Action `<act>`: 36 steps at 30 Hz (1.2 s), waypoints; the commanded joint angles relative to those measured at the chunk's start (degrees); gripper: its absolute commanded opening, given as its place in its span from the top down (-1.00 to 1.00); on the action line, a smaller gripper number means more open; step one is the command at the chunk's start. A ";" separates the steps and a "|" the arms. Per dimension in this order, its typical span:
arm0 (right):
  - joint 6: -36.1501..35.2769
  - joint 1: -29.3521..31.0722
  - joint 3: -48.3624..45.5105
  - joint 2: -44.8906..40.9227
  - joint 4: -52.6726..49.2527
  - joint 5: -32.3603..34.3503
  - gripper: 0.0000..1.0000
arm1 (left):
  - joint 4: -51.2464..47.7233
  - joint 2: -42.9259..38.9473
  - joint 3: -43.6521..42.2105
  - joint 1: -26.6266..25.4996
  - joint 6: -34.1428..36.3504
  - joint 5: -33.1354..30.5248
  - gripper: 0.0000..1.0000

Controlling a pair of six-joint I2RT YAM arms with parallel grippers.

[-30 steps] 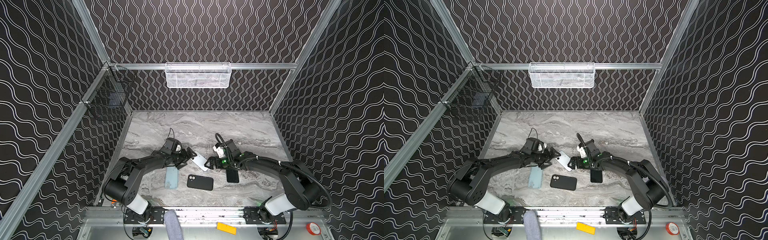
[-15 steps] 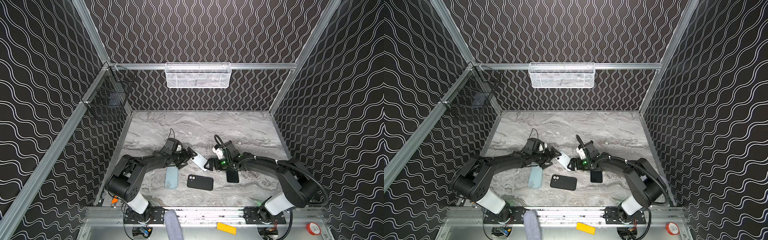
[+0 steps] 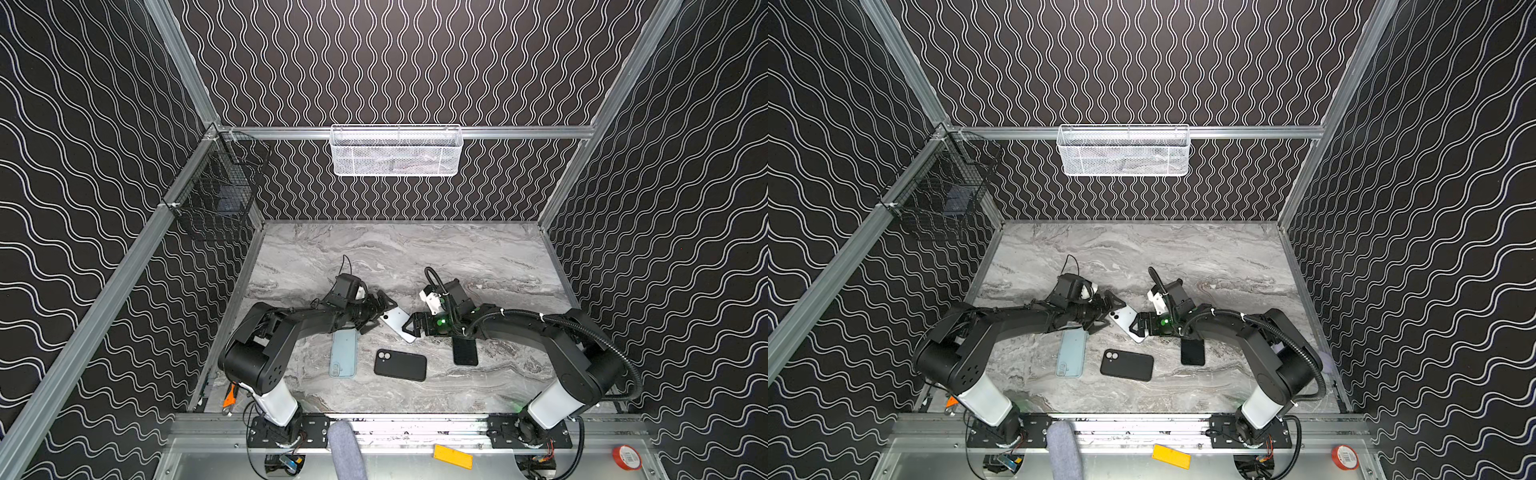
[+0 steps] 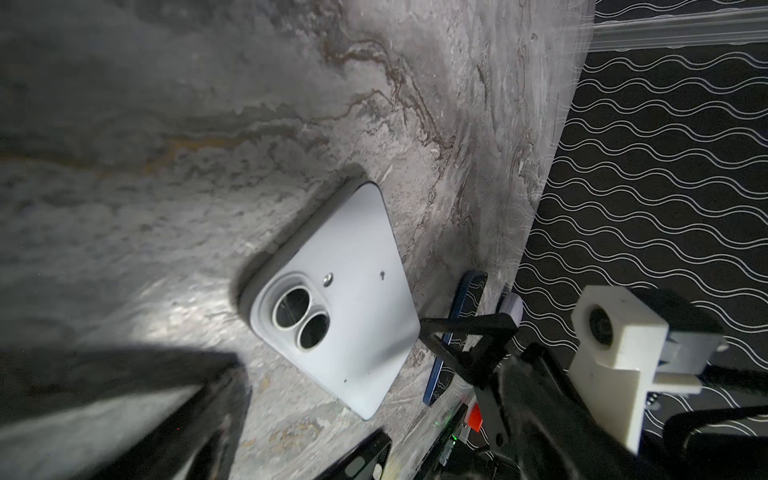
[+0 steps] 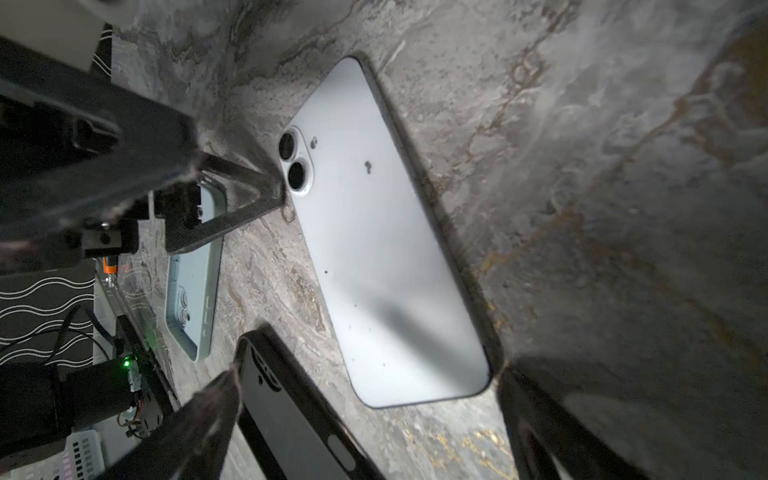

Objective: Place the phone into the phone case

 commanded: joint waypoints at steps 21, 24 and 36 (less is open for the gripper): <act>0.05 4.60 1.70 -5.84 -4.51 10.58 -0.99 | -10.84 -5.07 6.32 1.35 8.07 -2.94 -0.97; 0.53 4.60 3.20 -6.32 -7.63 15.97 -0.99 | -12.20 -8.14 4.75 1.63 8.77 -2.07 -0.97; 5.55 4.60 10.39 -1.04 -15.44 24.57 -0.99 | -17.24 -12.20 3.06 2.34 12.85 -3.25 -0.88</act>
